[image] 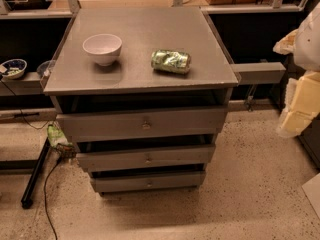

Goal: Open top drawer

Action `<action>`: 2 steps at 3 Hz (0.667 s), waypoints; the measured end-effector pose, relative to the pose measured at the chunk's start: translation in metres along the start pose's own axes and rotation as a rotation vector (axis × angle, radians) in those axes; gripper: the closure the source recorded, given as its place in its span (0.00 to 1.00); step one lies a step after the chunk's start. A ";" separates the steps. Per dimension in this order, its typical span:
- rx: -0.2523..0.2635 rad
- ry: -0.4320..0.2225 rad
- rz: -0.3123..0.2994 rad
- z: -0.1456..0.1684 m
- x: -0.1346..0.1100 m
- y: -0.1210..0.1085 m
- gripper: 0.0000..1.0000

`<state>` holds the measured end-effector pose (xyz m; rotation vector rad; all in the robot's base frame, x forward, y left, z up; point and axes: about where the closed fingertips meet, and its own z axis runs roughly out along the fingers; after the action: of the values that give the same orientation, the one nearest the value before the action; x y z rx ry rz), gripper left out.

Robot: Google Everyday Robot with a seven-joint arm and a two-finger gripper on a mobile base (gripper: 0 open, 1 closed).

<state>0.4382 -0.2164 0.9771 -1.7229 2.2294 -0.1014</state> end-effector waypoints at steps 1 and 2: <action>0.000 0.000 0.000 0.000 0.000 0.000 0.00; -0.005 -0.031 -0.013 0.009 0.000 0.006 0.00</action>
Offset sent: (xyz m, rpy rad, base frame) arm -0.0061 0.0051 -0.0292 0.0625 0.0073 0.0506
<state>0.4357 -0.2136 0.9667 -1.7301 2.1982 -0.0711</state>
